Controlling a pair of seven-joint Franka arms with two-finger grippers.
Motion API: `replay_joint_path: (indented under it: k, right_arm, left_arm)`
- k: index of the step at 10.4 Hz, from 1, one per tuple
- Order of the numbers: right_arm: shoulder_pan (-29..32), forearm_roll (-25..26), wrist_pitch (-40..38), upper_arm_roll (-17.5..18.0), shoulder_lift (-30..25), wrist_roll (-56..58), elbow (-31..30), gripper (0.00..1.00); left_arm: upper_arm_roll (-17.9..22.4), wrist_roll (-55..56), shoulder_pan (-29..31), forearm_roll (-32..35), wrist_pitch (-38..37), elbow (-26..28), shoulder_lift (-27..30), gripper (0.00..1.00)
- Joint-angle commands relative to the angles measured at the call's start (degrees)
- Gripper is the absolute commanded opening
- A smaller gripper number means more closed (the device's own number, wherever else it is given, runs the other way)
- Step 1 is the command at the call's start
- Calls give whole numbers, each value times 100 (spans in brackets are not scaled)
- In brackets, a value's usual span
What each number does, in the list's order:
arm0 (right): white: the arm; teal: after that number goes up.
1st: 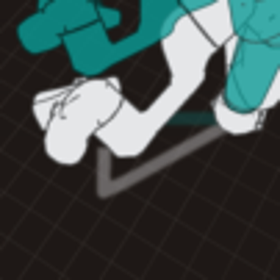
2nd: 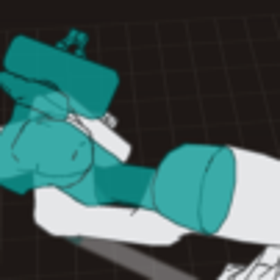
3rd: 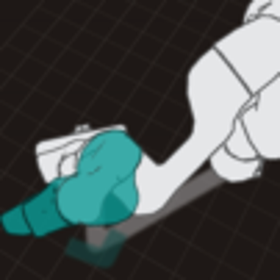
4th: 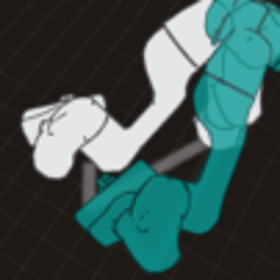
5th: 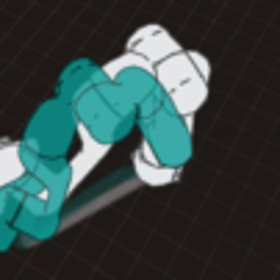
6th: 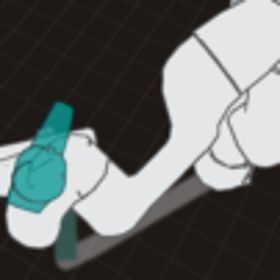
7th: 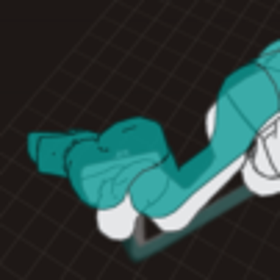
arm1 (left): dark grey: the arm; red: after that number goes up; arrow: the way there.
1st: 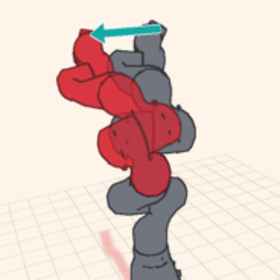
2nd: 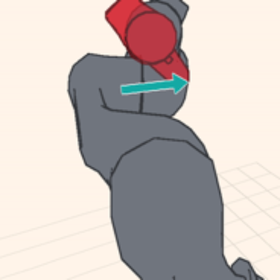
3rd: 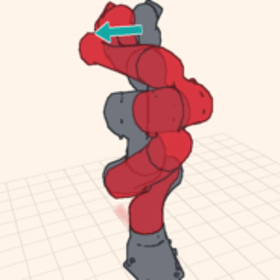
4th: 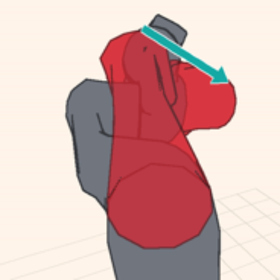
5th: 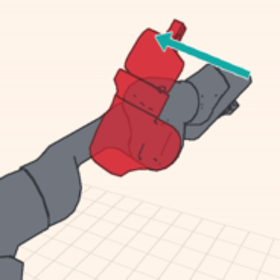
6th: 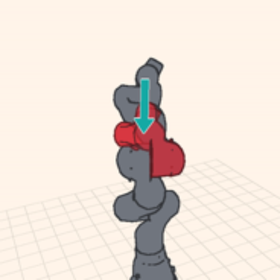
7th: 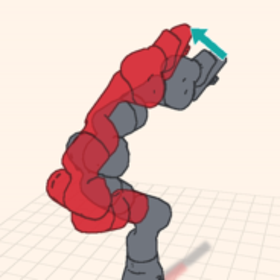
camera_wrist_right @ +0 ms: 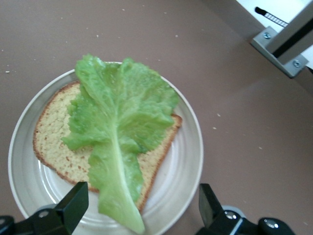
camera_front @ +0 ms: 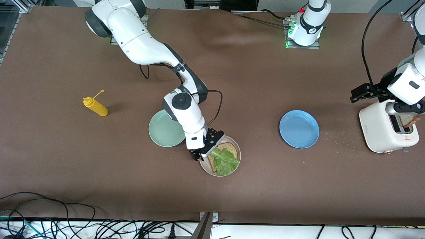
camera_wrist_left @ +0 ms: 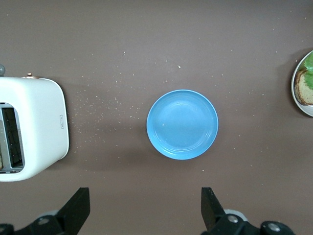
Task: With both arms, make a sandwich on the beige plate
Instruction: 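Open the right gripper and draw it back toward the mustard bottle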
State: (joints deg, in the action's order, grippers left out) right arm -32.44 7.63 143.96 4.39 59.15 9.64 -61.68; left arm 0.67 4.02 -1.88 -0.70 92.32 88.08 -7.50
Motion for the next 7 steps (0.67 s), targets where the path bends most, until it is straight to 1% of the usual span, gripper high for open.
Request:
replay_joint_path:
  k: [1,3,4,5,7]
  right_arm:
    - [149,-252,-1136,18,-796,21,-309,100]
    - [491,-323,-2436,18,-1648,12,-520,100]
    - [728,-532,-3165,9,-1991,-49,-512,100]
    - [1017,-769,-3703,-8,-2282,-41,-512,100]
    - [1615,-833,-4600,-17,-2766,-41,-512,100]
  left_arm:
    - [12,11,-14,-61,-126,-212,-102,100]
    - [12,11,-14,-70,-135,-212,-102,100]
    - [12,11,-22,-61,-135,-212,-102,100]
    - [12,3,-22,-61,-126,-212,-102,100]
    - [12,3,-22,-61,-126,-212,-102,100]
